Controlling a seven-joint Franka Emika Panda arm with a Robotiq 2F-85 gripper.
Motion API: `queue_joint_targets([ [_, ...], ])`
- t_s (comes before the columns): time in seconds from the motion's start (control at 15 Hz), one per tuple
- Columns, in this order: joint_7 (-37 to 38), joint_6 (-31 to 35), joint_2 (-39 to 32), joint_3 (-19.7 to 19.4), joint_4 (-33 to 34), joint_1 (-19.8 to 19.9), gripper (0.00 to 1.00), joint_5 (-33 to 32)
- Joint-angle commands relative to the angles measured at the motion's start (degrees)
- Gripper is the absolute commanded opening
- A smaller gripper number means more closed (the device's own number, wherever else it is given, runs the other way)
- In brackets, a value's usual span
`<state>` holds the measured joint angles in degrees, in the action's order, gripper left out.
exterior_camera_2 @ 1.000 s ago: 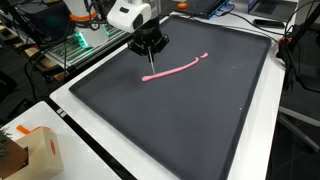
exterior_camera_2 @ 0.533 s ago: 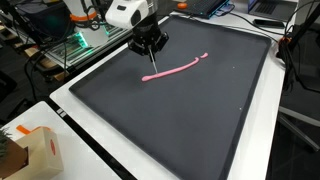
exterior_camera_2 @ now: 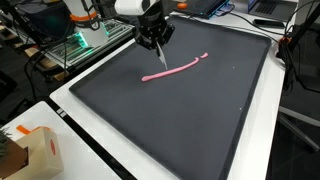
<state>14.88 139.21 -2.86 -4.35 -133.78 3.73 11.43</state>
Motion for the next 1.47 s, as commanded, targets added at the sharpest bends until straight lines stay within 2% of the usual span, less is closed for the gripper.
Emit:
queue_joint_targets([
  [0.0, -0.9, 1.5, 3.5, 1.3, -2.5, -1.1, 0.01, -0.7],
  [0.33, 1.2, 0.3, 6.8, 4.2, -2.1, -3.4, 0.01, -4.0],
  [0.67, 6.1, -1.7, 10.6, 8.4, -0.9, -5.9, 0.01, -12.6],
  [1.0, 11.3, -8.7, 12.5, 13.2, 2.9, -7.4, 0.01, -20.2],
  [1.07, 11.1, -10.9, 12.3, 14.0, 4.1, -7.9, 0.01, -20.6],
  [1.13, 9.6, -7.3, 11.8, 12.8, 2.8, -7.5, 0.01, -18.3],
  [1.4, 9.8, -7.9, 11.6, 13.0, 3.4, -7.6, 0.04, -18.5],
])
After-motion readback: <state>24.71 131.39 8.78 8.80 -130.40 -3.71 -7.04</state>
